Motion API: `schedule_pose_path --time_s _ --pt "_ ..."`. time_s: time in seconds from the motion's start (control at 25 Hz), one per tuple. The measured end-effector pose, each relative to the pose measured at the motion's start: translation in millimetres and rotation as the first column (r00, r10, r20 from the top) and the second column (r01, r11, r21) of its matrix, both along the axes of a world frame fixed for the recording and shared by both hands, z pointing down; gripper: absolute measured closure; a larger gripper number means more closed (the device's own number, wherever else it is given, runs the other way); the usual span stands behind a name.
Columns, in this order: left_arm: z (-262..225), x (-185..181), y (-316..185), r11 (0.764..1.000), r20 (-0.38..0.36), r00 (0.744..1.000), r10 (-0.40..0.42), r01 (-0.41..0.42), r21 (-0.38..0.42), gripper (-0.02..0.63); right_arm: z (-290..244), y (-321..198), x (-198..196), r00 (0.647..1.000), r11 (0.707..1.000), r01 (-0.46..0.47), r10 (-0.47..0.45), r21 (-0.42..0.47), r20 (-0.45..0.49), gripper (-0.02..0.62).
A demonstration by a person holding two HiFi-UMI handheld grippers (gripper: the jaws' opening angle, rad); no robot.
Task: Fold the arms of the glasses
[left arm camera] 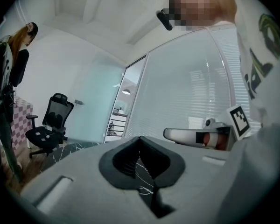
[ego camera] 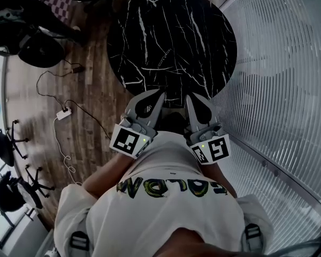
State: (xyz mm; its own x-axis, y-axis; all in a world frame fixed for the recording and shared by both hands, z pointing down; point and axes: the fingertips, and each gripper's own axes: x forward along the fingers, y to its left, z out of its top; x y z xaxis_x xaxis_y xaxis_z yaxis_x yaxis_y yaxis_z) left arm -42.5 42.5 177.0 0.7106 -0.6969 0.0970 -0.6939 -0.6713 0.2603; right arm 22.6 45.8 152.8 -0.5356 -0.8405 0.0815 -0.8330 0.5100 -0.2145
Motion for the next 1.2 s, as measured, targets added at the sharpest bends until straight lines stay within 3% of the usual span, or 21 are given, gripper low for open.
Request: schedule_pose_path --time_s 0.36,0.52,0.8,1.2 --pt "21.5 7.2 -21.3 0.997 0.086 0.996 -0.035 0.040 -0.060 0.604 5.2 -20.0 20.8 0.998 0.998 0.055 -0.055 -0.014 -0.034 0.592" --pt "31.8 9.8 -36.8 0.998 0.083 0.995 -0.053 0.056 -0.040 0.588 17.4 -36.2 30.8 0.996 0.998 0.050 -0.051 -0.026 -0.070 0.592" --pt "84.0 8.8 -50.0 0.994 0.132 0.991 -0.033 0.047 -0.103 0.580 70.5 -57.5 38.4 0.984 0.993 0.062 -0.078 -0.100 -0.162 0.592" --pt "171.8 -0.4 -91.7 0.992 0.258 0.966 -0.033 0.064 -0.113 0.566 161.4 -103.5 51.9 0.949 0.988 0.064 -0.103 -0.137 -0.297 0.592"
